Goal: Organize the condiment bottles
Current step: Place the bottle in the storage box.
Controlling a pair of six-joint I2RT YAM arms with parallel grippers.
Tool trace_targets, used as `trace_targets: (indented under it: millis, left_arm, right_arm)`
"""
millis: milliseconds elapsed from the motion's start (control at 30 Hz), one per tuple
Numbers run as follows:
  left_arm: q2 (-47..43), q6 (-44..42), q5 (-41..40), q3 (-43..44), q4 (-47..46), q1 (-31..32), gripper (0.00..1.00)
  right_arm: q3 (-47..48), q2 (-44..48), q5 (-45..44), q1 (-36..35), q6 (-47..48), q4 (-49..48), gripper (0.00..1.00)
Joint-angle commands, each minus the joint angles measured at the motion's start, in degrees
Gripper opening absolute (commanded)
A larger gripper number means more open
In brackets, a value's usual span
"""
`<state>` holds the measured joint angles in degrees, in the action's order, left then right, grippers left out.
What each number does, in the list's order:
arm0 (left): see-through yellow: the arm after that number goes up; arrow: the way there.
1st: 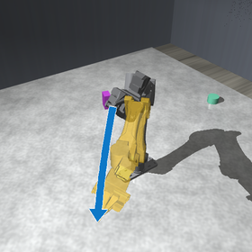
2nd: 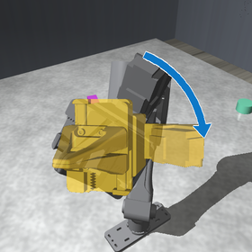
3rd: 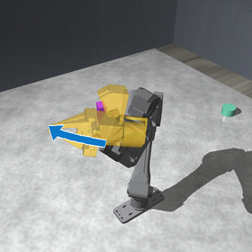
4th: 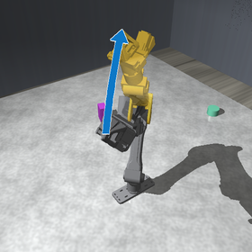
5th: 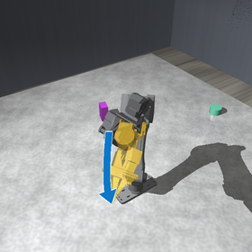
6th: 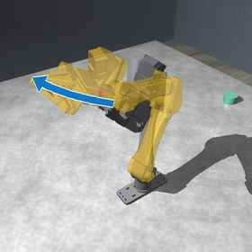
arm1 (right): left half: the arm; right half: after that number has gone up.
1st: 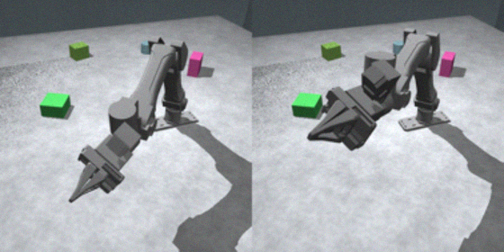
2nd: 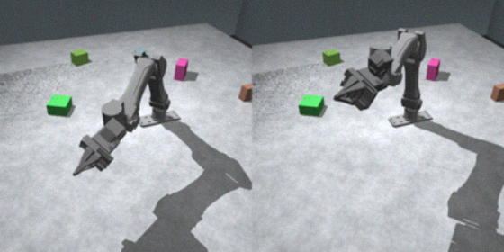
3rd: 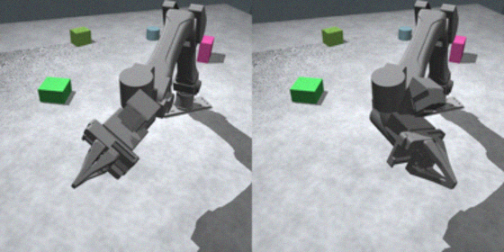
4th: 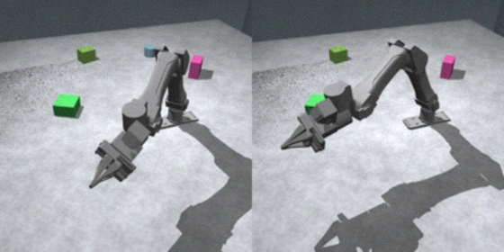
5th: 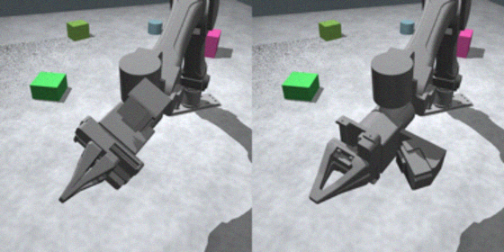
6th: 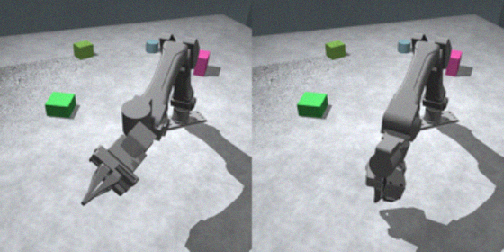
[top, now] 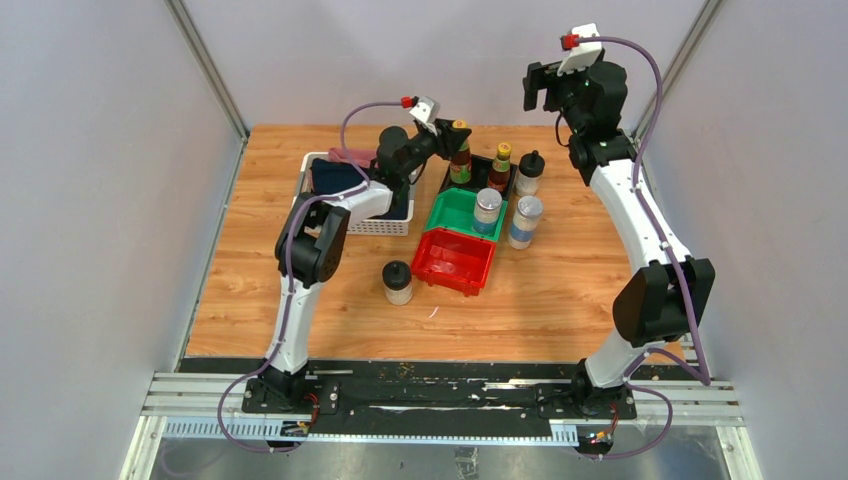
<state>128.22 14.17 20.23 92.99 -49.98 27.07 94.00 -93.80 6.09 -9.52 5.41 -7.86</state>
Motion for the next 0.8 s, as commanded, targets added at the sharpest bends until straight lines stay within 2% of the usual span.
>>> trace_targets:
  millis: [0, 767]
  left_arm:
    - [0.0, 0.9, 0.7, 3.8, -5.7, -0.4, 0.00]
    - [4.5, 0.8, 1.6, 9.3, -3.6, 1.4, 0.00]
  right_arm:
    - [0.3, -0.6, 1.0, 1.4, -0.4, -1.6, 0.91]
    - [-0.1, -0.5, 1.5, 2.4, -0.7, -1.8, 0.91]
